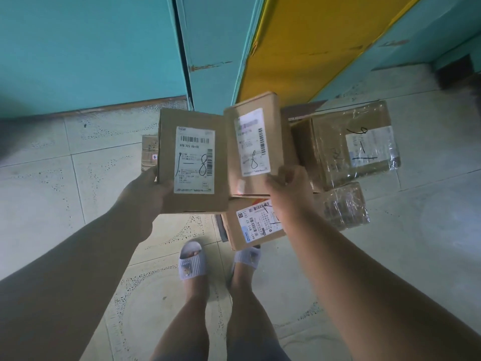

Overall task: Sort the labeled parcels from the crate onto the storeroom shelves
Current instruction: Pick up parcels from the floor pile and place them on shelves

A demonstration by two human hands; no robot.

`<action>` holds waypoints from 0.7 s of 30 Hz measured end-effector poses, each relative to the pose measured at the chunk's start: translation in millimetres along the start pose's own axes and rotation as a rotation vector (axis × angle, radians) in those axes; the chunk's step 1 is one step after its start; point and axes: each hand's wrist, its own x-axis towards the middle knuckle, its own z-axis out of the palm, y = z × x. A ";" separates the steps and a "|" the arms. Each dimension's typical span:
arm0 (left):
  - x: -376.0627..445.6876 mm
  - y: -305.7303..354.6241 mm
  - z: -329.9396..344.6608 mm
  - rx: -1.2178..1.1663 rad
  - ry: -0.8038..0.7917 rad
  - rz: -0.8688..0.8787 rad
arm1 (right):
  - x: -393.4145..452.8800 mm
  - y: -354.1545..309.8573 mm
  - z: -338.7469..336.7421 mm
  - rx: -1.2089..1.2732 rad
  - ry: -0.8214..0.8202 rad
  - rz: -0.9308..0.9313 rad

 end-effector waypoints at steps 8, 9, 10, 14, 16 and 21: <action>-91.3 7.3 -21.1 -0.037 0.186 -0.015 | -74.9 -29.5 -73.6 0.121 0.033 -0.133; -105.6 4.4 -23.6 -0.039 0.204 -0.024 | -90.3 -34.8 -87.7 0.153 0.008 -0.138; -123.2 4.8 -25.2 -0.034 0.211 -0.023 | -105.7 -39.7 -101.5 0.188 -0.029 -0.148; -193.7 13.9 -19.4 0.042 0.188 0.039 | -164.8 -52.1 -145.2 0.273 -0.119 -0.202; -223.3 19.9 -11.6 0.075 0.181 0.081 | -182.7 -56.5 -160.5 0.384 -0.115 -0.187; -278.1 41.7 20.7 0.076 0.185 0.185 | -198.6 -63.0 -213.4 0.659 -0.110 -0.114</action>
